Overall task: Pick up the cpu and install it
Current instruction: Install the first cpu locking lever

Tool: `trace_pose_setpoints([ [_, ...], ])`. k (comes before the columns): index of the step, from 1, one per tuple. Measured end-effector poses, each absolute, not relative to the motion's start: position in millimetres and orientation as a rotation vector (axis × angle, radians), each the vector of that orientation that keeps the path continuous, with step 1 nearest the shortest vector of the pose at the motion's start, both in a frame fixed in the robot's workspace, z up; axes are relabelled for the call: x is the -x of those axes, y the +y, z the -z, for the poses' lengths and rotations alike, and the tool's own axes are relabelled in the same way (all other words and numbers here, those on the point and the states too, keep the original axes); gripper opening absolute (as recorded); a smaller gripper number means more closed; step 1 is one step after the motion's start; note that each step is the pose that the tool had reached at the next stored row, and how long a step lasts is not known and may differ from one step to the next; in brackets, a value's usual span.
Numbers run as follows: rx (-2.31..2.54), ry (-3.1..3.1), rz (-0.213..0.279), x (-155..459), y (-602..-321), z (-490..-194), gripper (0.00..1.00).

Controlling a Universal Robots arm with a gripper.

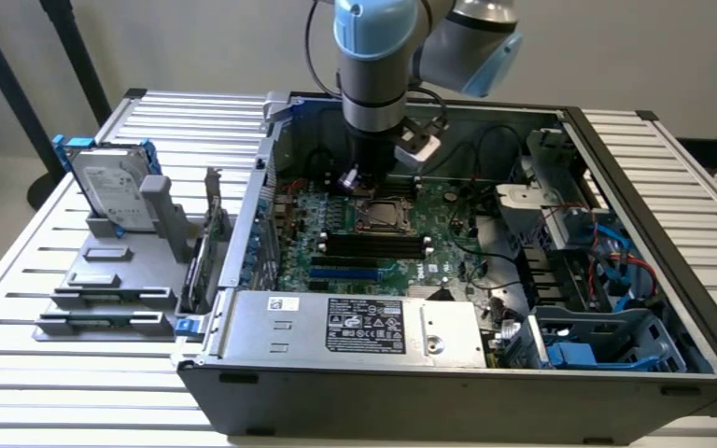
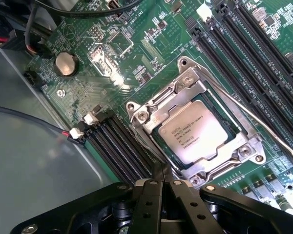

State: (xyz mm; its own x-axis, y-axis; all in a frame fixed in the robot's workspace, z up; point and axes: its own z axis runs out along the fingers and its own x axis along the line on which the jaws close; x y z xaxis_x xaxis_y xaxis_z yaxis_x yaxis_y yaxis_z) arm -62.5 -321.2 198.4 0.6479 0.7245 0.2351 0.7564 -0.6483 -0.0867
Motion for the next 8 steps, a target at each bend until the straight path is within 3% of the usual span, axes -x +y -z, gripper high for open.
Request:
trace_pose_setpoints([
  [8, 2.695, -1.223, 0.262, 60.5, -321.2, -198.4, 0.11],
])
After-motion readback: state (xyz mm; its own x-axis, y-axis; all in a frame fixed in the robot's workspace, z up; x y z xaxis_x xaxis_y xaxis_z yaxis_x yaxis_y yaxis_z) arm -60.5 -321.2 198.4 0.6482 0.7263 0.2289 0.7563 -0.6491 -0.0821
